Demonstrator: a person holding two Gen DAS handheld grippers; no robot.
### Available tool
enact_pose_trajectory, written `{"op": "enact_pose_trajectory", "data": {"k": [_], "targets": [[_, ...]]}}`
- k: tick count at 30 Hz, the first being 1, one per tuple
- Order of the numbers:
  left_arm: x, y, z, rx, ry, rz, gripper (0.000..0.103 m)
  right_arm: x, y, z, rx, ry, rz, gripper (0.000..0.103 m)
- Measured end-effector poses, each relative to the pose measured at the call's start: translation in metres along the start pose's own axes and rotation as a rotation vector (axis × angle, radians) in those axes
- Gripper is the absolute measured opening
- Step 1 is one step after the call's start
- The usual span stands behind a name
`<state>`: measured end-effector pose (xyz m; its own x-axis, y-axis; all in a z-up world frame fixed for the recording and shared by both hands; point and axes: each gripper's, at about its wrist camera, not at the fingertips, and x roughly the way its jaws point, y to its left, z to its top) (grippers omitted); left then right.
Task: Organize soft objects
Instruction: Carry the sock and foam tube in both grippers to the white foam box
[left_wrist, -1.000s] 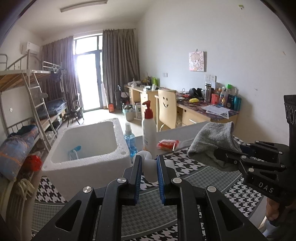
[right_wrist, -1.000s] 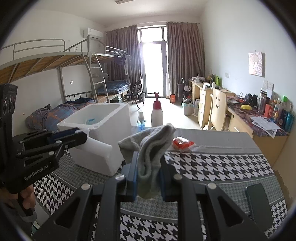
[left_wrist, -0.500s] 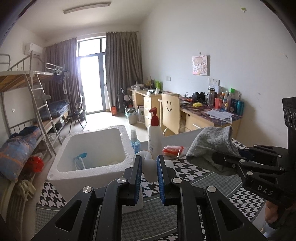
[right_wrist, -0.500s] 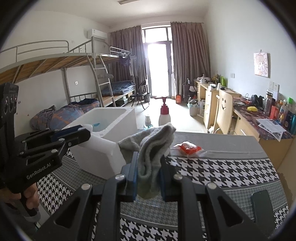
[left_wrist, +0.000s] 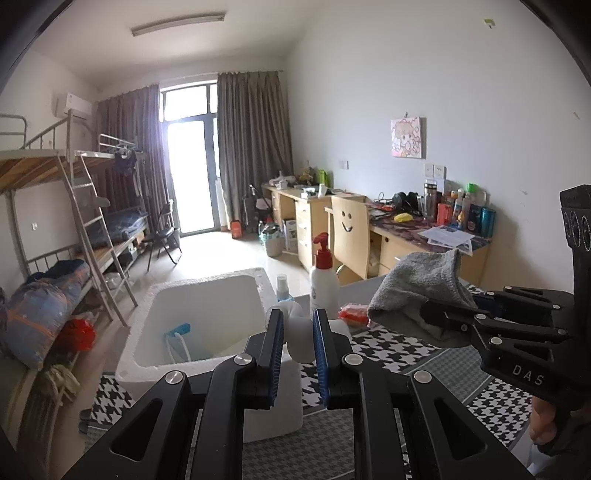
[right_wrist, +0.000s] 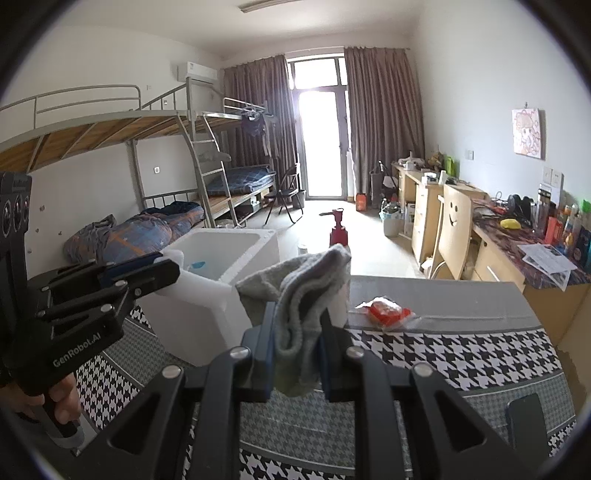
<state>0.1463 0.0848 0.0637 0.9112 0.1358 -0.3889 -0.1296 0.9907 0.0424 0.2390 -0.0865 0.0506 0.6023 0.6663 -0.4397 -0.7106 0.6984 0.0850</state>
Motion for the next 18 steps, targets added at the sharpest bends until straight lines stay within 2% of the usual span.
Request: {"op": "enact_pose_trajectory", "data": {"k": [7,18], "targets": [[0.001,0.011,0.008,-0.015,-0.02,0.031,0.017,0.003,0.003,0.009,-0.029,-0.016,-0.036,0.023],[0.009,0.023,0.016,-0.024,-0.032,0.081,0.017,0.011,0.012,0.021,-0.061,-0.027,-0.04,0.023]]}}
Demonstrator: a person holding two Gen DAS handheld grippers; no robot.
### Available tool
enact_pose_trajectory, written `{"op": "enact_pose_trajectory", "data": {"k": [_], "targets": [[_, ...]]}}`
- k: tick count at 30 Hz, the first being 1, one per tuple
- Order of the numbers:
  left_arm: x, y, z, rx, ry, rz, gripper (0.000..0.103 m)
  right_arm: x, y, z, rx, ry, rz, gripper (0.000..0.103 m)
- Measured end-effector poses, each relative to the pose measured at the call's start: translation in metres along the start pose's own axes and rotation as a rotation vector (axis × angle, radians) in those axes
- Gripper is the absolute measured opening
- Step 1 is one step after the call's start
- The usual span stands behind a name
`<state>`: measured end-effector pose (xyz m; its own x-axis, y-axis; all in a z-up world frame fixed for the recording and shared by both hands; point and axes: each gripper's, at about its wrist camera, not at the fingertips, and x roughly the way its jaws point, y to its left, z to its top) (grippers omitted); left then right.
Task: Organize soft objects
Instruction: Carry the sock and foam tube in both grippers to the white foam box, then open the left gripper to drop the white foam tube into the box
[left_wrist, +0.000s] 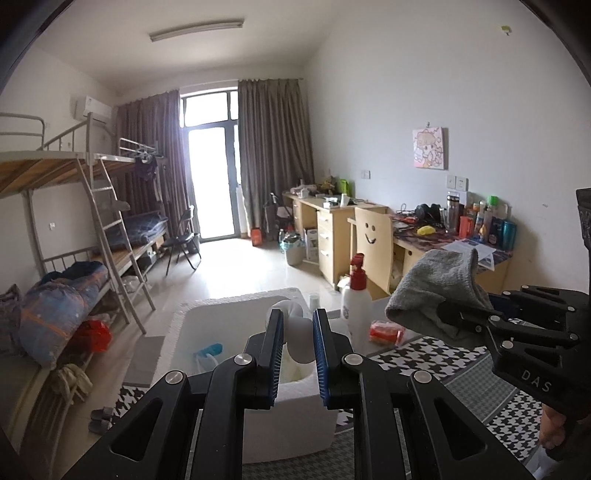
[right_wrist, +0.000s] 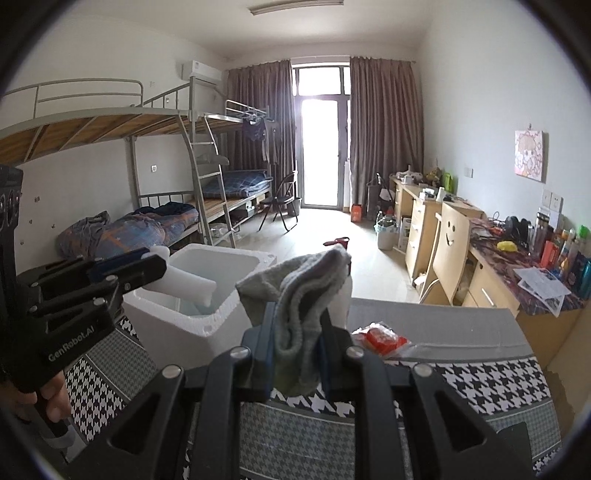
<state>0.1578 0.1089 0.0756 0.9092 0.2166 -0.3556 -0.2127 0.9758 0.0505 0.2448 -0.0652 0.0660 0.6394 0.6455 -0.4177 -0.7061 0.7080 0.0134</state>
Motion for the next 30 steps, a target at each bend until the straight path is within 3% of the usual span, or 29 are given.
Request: {"op": "enact_pose_trajectory", "data": {"k": [30], "targets": [[0.019,0.052,0.007,-0.079,0.015,0.158,0.018,0.035,0.033,0.026,-0.084,0.012,0.077,0.023]]}}
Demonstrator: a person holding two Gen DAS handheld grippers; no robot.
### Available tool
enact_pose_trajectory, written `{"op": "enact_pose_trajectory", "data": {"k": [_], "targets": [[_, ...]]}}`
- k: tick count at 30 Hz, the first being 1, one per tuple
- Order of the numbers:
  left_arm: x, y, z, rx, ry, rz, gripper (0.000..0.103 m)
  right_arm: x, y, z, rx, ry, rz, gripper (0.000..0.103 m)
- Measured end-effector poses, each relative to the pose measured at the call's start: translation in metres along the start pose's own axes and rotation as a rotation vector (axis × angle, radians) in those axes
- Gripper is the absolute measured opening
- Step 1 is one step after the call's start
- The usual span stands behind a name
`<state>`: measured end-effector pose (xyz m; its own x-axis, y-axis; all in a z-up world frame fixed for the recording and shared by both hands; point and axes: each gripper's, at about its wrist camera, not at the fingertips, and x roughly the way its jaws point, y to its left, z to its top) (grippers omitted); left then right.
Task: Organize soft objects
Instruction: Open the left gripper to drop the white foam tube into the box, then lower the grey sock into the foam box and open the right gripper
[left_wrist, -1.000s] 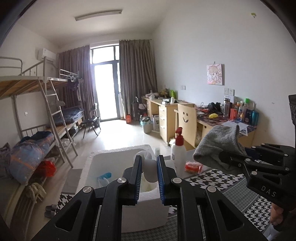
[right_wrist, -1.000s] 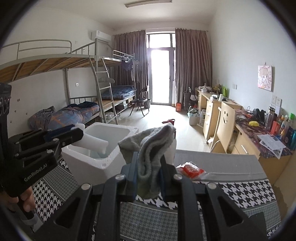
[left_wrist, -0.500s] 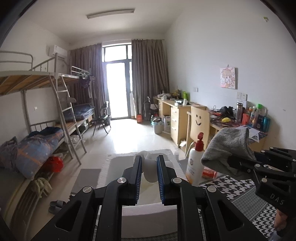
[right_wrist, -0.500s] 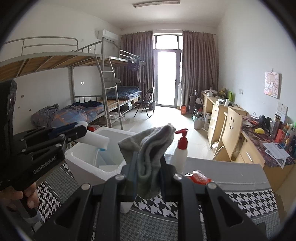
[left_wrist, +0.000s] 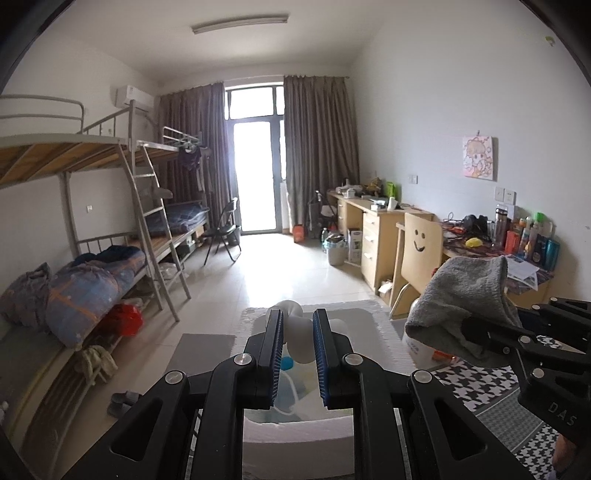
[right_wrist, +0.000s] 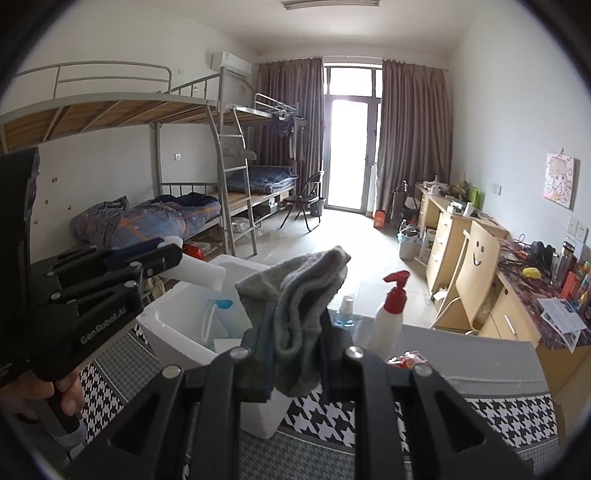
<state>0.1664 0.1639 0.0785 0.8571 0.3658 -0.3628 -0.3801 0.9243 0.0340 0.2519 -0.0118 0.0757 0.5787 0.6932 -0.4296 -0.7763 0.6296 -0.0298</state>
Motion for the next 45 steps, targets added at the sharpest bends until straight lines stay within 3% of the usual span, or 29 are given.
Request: {"op": "enact_pose_trajectory", "data": {"k": [5,6,7,8,10,12,19,24,45], "targets": [[0.011,0.003,0.0,-0.004,0.024,-0.003,0.02,0.009,0.003,0.002,0.0,0.012,0.014,0.023],[0.014,0.003,-0.001,-0.002,0.028,-0.007,0.024,0.011,0.004,0.003,0.0,0.015,0.016,0.023],[0.016,0.004,-0.001,-0.006,0.032,-0.015,0.039,0.012,0.005,0.003,-0.001,0.018,0.018,0.023],[0.018,0.005,-0.001,-0.015,0.035,-0.016,0.061,0.013,0.006,0.003,-0.002,0.02,0.02,0.023],[0.02,0.009,-0.003,-0.024,0.03,-0.001,0.075,0.015,0.005,0.003,-0.006,0.022,0.02,0.023],[0.02,0.013,-0.004,-0.037,0.029,0.016,0.076,0.016,0.005,0.003,-0.003,0.024,0.021,0.023],[0.018,0.018,-0.005,-0.041,0.033,0.048,0.095,0.019,0.005,0.002,-0.01,0.034,0.019,0.023],[0.015,0.024,-0.004,-0.049,0.023,0.07,0.102,0.024,0.008,0.005,-0.013,0.038,0.025,0.023],[0.01,0.049,-0.017,-0.086,0.039,0.154,0.102,0.047,0.019,0.01,-0.046,0.057,0.063,0.023]]}}
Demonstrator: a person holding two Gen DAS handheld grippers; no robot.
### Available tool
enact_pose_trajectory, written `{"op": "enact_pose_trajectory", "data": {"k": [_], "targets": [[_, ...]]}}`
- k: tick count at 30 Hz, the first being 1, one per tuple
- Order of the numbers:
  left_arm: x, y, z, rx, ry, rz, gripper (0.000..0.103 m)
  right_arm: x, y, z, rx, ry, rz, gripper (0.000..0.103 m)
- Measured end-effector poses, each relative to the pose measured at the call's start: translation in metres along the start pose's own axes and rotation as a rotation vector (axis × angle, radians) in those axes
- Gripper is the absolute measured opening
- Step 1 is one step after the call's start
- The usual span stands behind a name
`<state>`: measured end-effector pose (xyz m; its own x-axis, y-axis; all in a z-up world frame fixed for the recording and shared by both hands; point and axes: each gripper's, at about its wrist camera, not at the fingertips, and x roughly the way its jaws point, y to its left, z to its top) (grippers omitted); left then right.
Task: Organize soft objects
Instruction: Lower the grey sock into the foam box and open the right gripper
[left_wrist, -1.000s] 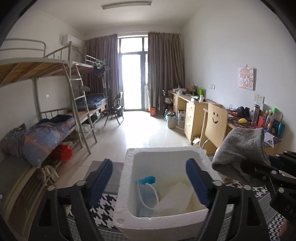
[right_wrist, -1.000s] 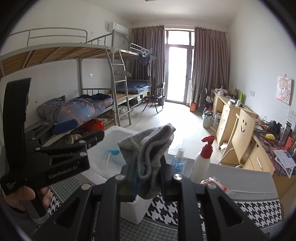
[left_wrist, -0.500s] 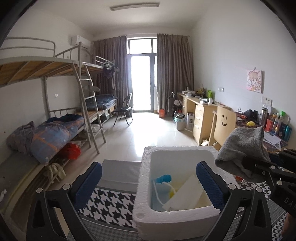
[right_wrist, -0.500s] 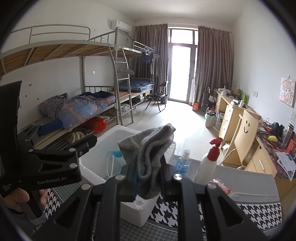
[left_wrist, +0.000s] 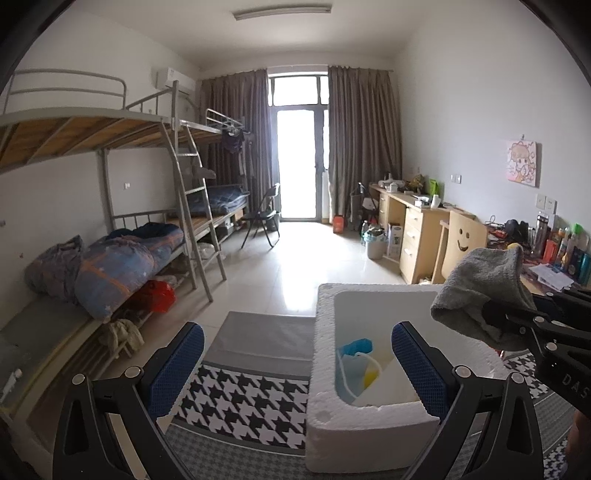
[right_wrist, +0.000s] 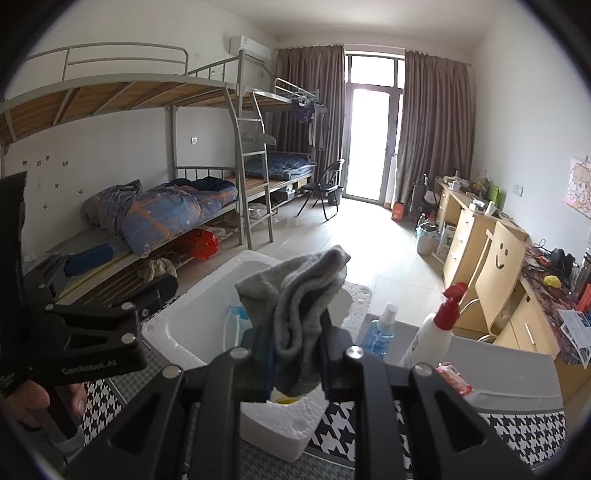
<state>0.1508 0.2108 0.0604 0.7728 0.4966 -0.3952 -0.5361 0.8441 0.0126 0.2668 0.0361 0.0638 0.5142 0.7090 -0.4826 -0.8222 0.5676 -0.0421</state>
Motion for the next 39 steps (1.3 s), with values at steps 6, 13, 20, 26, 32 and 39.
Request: {"op": "enact_pose_trajectory", "data": {"k": [6,13,20,26,32,39], "targets": [[-0.003,0.006,-0.005,-0.012,0.007,0.006,0.102,0.008,0.0,-0.002,-0.003,0.016,0.013,0.023],[-0.008,0.008,-0.009,-0.008,0.002,0.016,0.102,0.016,0.0,0.0,-0.005,0.035,0.026,0.023],[-0.012,0.011,-0.013,-0.015,-0.005,0.034,0.102,0.028,0.003,0.004,0.013,0.066,0.049,0.023],[-0.012,0.016,-0.014,-0.025,0.002,0.038,0.102,0.039,0.002,0.004,0.027,0.105,0.055,0.038],[-0.015,0.016,-0.014,-0.024,-0.003,0.029,0.102,0.037,0.001,0.001,0.052,0.106,0.057,0.073],[-0.029,0.008,-0.015,-0.017,-0.018,0.006,0.102,0.012,-0.002,-0.002,0.05,0.073,0.049,0.074]]}}
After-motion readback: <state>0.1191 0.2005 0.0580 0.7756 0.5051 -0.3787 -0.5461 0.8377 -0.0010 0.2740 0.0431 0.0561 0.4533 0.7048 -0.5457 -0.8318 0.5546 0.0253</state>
